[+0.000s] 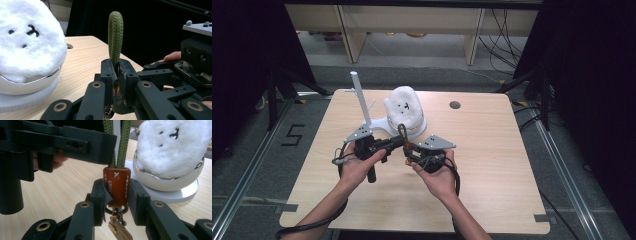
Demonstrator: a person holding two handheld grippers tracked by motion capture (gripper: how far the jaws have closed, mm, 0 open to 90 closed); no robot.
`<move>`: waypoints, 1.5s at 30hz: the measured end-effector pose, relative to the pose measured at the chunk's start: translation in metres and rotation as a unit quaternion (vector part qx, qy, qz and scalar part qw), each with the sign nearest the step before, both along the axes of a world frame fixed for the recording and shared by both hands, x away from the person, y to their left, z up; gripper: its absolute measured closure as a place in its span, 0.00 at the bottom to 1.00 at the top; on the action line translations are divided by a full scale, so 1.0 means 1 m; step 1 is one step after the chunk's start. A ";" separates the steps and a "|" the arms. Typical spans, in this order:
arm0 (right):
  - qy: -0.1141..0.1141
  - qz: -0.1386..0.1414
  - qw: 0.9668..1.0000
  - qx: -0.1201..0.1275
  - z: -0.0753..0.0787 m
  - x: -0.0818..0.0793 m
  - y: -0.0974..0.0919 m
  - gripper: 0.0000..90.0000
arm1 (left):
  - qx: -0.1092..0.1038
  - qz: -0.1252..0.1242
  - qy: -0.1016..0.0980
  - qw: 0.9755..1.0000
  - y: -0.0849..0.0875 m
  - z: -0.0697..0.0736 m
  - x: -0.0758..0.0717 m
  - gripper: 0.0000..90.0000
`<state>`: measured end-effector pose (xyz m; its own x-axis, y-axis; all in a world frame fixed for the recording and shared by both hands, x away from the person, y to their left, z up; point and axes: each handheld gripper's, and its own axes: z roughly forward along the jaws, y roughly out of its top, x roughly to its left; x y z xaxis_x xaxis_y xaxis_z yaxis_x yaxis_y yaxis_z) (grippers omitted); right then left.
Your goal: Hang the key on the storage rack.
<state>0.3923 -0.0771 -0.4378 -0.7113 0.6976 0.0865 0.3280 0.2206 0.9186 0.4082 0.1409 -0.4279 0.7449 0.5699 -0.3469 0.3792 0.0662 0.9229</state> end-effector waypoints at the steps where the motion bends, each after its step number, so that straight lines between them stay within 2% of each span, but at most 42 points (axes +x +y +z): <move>1: -0.002 0.000 1.000 0.002 0.000 0.000 0.001 0.77 | 0.002 0.000 -0.001 1.000 0.000 0.000 0.000 0.92; 3: 0.007 0.006 1.000 0.010 -0.001 0.000 0.002 0.77 | 0.007 0.001 -0.004 1.000 0.001 0.002 -0.001 0.92; 7: 0.001 0.004 1.000 -0.002 0.001 -0.001 0.003 0.77 | 0.010 0.002 0.000 1.000 0.003 0.004 -0.002 0.93; 9: -0.014 0.007 1.000 -0.005 0.001 0.000 0.003 0.77 | 0.013 0.001 -0.003 1.000 0.003 0.005 -0.002 0.93; 10: -0.006 0.009 1.000 0.004 0.000 0.000 0.005 0.76 | 0.013 0.000 -0.007 1.000 0.003 0.005 -0.002 0.93; 13: -0.004 0.007 1.000 0.001 0.001 -0.001 0.006 0.76 | 0.020 0.002 -0.013 1.000 0.004 0.006 -0.003 0.93; 14: -0.009 0.004 1.000 0.001 0.001 -0.001 0.006 0.76 | 0.019 0.003 -0.015 1.000 0.004 0.006 -0.003 0.93; 16: -0.012 0.015 1.000 -0.003 0.002 0.001 0.006 0.75 | 0.020 0.005 -0.019 1.000 0.004 0.007 -0.004 0.93; 17: 0.000 0.010 1.000 0.003 0.003 -0.001 0.006 0.73 | 0.021 0.007 -0.022 1.000 0.005 0.007 -0.004 0.93; 18: -0.003 0.008 1.000 0.008 0.002 -0.001 0.008 0.71 | 0.024 0.012 -0.027 0.999 0.006 0.008 -0.004 0.93; 19: -0.003 0.011 1.000 -0.003 0.003 0.000 0.006 0.68 | 0.024 0.014 -0.030 0.999 0.006 0.009 -0.004 0.93; 20: 0.001 0.010 1.000 0.001 0.003 -0.001 0.007 0.65 | 0.025 0.018 -0.031 0.999 0.008 0.010 -0.004 0.93; 21: -0.011 0.019 1.000 -0.006 0.002 0.001 0.006 0.63 | 0.027 0.021 -0.035 0.999 0.009 0.011 -0.003 0.93; 22: -0.011 0.015 1.000 -0.008 0.002 0.001 0.005 0.62 | 0.029 0.024 -0.037 0.999 0.011 0.011 -0.003 0.93; 25: 0.002 0.006 1.000 -0.008 0.001 -0.001 0.002 0.59 | 0.037 0.037 -0.047 0.998 0.016 0.013 -0.002 0.93; 28: -0.002 0.000 1.000 -0.006 -0.001 0.000 0.000 0.56 | 0.043 0.051 -0.051 0.996 0.021 0.015 -0.002 0.93; 29: 0.002 -0.002 1.000 -0.015 0.000 -0.001 -0.003 0.56 | 0.044 0.056 -0.053 0.996 0.022 0.015 -0.002 0.93; 31: -0.002 -0.004 1.000 -0.011 -0.002 -0.001 -0.005 0.55 | 0.049 0.063 -0.054 0.995 0.025 0.016 -0.002 0.93; 34: 0.007 -0.011 1.000 -0.015 -0.002 -0.002 -0.009 0.55 | 0.056 0.076 -0.057 0.994 0.029 0.016 -0.002 0.93; 35: -0.002 -0.009 1.000 -0.016 -0.003 -0.001 -0.012 0.55 | 0.058 0.079 -0.059 0.993 0.031 0.015 -0.001 0.93; 36: 0.006 -0.016 1.000 -0.020 -0.003 -0.002 -0.014 0.55 | 0.062 0.084 -0.059 0.993 0.032 0.015 -0.001 0.93; 38: 0.007 -0.016 1.000 -0.012 -0.005 -0.002 -0.017 0.55 | 0.066 0.092 -0.061 0.992 0.036 0.015 -0.001 0.93; 40: 0.000 -0.022 1.000 -0.015 -0.006 -0.003 -0.022 0.54 | 0.067 0.100 -0.064 0.991 0.039 0.014 0.000 0.93; 44: 0.005 -0.037 0.999 -0.017 -0.008 -0.005 -0.031 0.53 | 0.078 0.120 -0.066 0.987 0.046 0.014 -0.001 0.93; 45: -0.005 -0.036 0.999 -0.015 -0.009 -0.003 -0.034 0.53 | 0.080 0.125 -0.067 0.987 0.048 0.014 -0.001 0.93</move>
